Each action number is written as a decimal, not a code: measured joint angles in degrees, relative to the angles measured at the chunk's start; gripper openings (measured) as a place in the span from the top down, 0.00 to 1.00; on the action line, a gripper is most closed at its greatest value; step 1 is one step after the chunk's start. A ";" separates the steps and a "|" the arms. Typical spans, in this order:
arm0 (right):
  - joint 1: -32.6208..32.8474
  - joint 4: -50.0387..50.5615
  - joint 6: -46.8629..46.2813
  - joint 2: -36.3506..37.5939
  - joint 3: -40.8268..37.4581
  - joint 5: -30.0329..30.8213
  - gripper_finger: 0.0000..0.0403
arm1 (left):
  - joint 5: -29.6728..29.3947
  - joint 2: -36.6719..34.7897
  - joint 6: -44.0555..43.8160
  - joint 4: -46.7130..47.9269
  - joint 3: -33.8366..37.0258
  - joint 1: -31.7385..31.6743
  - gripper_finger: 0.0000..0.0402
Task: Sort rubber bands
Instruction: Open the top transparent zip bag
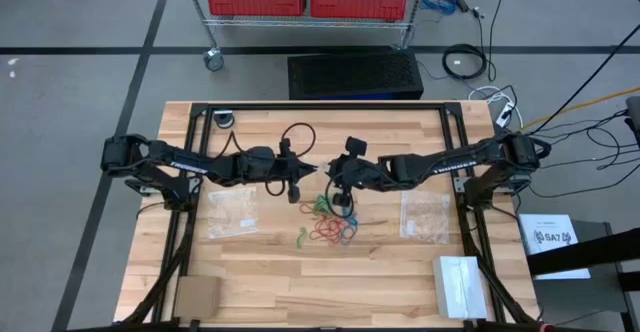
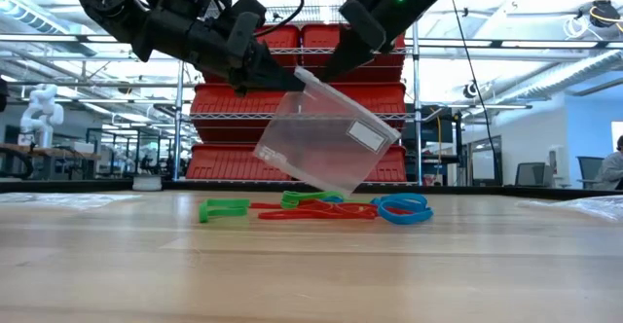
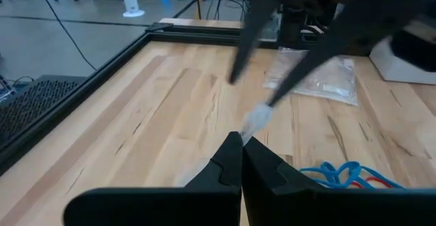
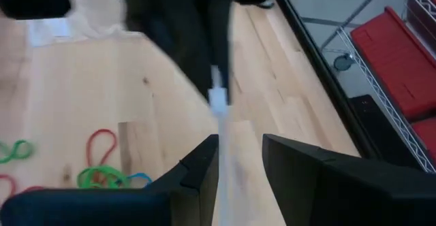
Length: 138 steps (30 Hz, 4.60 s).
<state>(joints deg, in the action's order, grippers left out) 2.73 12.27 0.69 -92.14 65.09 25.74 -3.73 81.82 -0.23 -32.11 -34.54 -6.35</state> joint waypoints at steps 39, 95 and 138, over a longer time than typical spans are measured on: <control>-0.43 10.35 4.66 0.13 2.89 -8.90 1.00 | 6.54 0.00 -0.55 -0.39 0.00 0.00 0.68; -2.78 2.26 3.75 -0.41 2.94 -13.89 0.92 | 5.13 0.33 2.44 -2.31 0.00 1.14 1.00; -1.86 35.43 -9.12 -0.11 2.94 -9.00 0.96 | 3.21 -0.15 2.22 -2.22 -0.02 0.45 1.00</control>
<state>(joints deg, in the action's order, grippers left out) 0.86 47.70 -8.43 -92.25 68.03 16.74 -0.51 81.67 1.99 -34.33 -34.57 -5.90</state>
